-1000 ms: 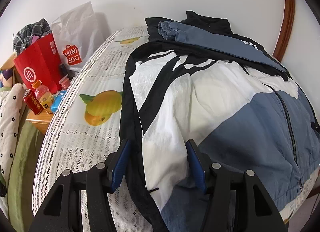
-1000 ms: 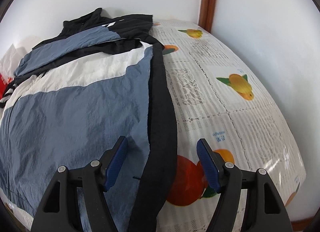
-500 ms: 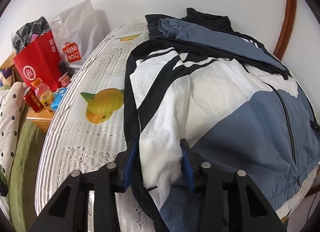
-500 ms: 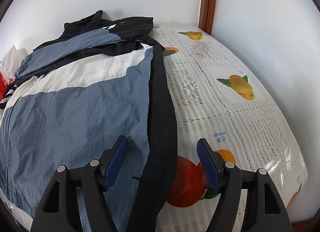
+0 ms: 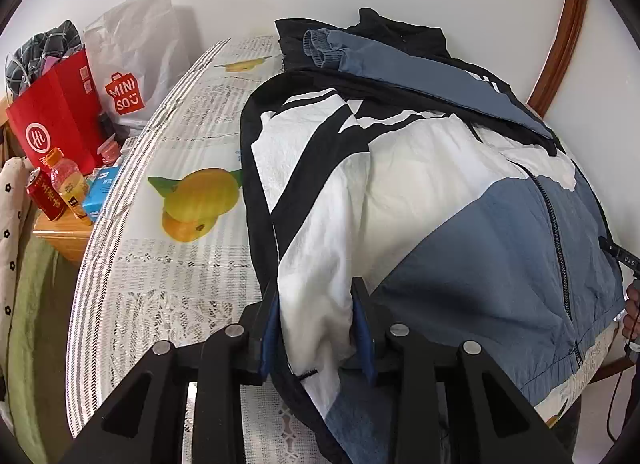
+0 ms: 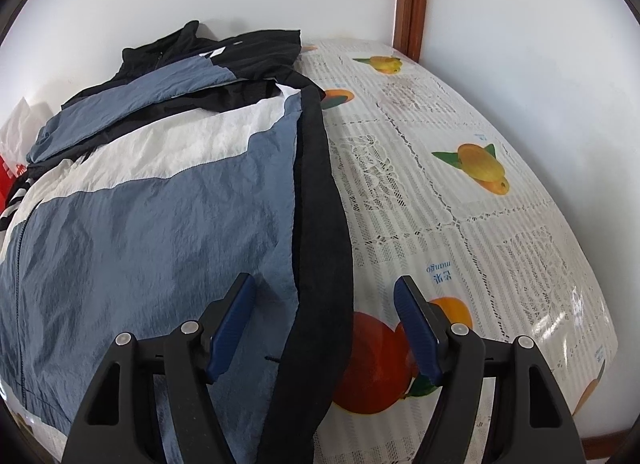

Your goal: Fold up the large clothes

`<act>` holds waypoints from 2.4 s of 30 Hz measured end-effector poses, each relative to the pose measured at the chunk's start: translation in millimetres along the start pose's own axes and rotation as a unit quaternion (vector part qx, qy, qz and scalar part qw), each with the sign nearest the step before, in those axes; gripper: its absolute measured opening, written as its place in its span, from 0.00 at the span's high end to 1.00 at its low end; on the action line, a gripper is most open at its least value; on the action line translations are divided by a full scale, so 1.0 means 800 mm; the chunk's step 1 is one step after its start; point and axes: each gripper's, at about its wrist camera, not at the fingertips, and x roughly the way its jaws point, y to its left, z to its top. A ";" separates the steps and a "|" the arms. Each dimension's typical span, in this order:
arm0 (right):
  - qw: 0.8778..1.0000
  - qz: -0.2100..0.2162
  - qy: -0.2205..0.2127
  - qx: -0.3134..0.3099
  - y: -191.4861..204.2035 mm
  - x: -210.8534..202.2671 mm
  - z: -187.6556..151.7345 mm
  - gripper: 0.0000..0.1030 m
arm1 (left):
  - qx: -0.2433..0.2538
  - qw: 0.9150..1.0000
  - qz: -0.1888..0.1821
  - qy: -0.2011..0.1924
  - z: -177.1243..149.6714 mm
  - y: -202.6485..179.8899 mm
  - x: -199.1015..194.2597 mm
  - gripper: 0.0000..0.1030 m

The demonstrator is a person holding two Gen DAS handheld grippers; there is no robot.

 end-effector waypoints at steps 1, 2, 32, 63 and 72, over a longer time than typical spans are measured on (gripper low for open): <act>1.000 0.002 -0.001 -0.003 0.002 0.000 0.000 0.32 | 0.002 1.000 -0.001 -0.003 -0.001 -0.001 0.000 0.66; 1.000 0.006 -0.003 -0.007 0.003 -0.001 -0.002 0.31 | 0.006 1.000 0.001 -0.006 -0.003 -0.004 0.000 0.66; 0.982 0.116 -0.150 -0.012 -0.019 -0.167 -0.019 0.93 | 0.011 0.992 0.006 -0.127 -0.023 -0.022 -0.153 0.93; 0.982 0.106 -0.151 0.039 0.039 -0.046 0.188 0.93 | -0.007 0.990 0.054 -0.133 0.166 -0.021 -0.032 0.93; 0.990 0.087 -0.101 0.041 0.044 0.022 0.203 0.92 | -0.006 0.994 0.060 -0.095 0.188 -0.014 0.021 0.90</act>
